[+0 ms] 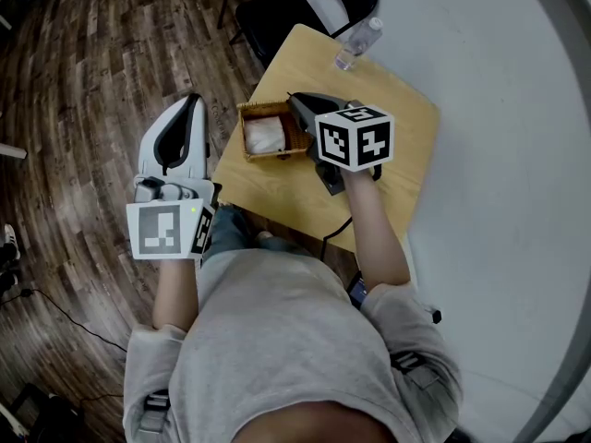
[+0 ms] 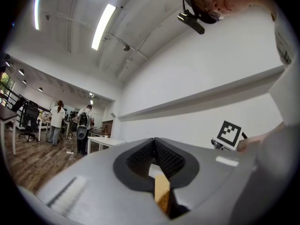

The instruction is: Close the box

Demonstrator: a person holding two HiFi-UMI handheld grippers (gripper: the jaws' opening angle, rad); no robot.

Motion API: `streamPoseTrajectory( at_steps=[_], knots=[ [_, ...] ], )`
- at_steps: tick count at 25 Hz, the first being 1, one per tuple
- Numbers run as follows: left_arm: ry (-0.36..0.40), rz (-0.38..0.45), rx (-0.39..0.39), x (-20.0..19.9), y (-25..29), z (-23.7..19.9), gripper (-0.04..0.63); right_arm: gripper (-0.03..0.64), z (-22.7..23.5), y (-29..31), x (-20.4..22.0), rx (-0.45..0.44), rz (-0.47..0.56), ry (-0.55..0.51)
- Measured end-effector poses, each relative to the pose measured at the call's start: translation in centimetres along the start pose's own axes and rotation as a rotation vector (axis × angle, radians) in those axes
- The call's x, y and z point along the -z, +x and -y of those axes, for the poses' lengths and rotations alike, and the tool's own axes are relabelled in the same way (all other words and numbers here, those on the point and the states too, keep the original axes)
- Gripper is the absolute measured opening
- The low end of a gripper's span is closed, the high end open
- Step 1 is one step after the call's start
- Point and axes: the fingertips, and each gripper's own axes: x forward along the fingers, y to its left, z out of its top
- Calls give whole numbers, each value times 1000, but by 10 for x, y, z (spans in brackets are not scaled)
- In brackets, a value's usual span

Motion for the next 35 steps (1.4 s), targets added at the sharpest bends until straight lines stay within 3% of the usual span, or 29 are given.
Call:
streamPoseTrajectory(
  at_steps=[35],
  knots=[
    [40,-16,-71,1,-54,48,58,17,-7,-6,106,-42,-93,42]
  ],
)
